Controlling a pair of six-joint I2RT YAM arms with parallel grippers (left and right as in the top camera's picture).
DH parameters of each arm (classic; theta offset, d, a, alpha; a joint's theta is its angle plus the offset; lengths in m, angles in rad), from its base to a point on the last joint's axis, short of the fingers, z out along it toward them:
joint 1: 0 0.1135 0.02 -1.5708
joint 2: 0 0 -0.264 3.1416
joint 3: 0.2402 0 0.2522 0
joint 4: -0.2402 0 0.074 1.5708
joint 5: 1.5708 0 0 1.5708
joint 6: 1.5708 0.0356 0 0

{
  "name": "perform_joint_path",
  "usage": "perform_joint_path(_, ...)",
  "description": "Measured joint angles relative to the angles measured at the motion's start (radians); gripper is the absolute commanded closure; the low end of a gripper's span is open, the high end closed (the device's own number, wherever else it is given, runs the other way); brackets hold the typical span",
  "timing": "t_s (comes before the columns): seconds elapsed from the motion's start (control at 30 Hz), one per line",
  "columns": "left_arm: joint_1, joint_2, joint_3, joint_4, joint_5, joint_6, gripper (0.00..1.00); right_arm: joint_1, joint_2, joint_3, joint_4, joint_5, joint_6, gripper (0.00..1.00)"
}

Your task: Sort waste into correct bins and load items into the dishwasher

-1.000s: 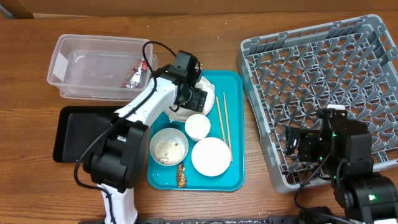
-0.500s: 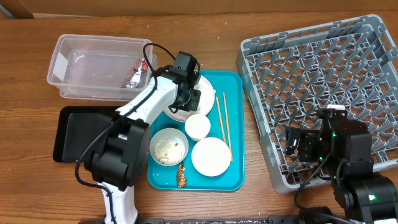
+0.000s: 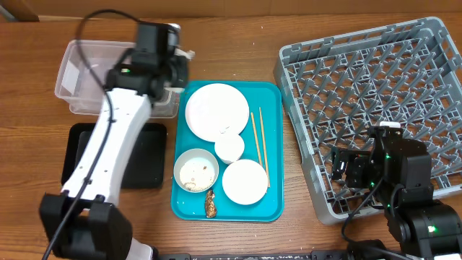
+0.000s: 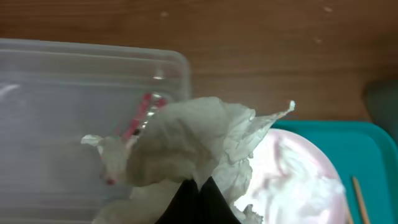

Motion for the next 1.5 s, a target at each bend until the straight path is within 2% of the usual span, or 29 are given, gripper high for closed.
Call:
perform_joint_path(0.13,0.066,0.014,0.0,0.013,-0.029,-0.001,0.74,0.0,0.0,0.0,0.0,0.0,0.0,0.0)
perform_joint_path(0.17,0.081,0.018,0.0,0.021,-0.034,-0.001,0.64,0.0,0.0,0.0,0.0,0.0,0.0,0.0)
perform_joint_path(0.2,0.093,0.023,0.0,0.029,-0.037,0.002,0.5,0.0,0.0,0.0,-0.001,0.0,0.0,0.0)
perform_joint_path(0.33,0.117,0.032,0.0,0.052,-0.032,0.0,0.29,0.0,0.0,0.0,-0.005,0.0,0.0,0.0)
perform_joint_path(0.67,0.034,0.033,0.0,0.035,0.142,-0.003,0.17,0.0,0.0,0.0,-0.005,0.0,0.0,0.0)
perform_joint_path(0.93,-0.135,0.066,-0.017,0.031,0.146,-0.004,0.13,0.0,0.0,0.0,-0.005,0.0,0.0,0.0)
perform_joint_path(1.3,-0.245,0.33,-0.033,0.023,0.125,-0.006,0.17,0.0,0.0,0.0,-0.012,0.0,0.0,0.0)
perform_joint_path(1.33,-0.246,0.349,-0.035,0.023,0.125,-0.009,0.2,0.0,0.0,0.0,-0.013,0.0,0.0,0.0)
perform_joint_path(1.43,-0.246,0.388,-0.039,0.016,0.125,-0.022,0.37,0.0,0.0,0.0,-0.012,0.0,0.0,0.0)
perform_joint_path(1.5,-0.246,0.396,-0.042,0.009,0.125,-0.029,0.6,0.0,0.0,0.0,-0.012,0.0,0.0,0.0)
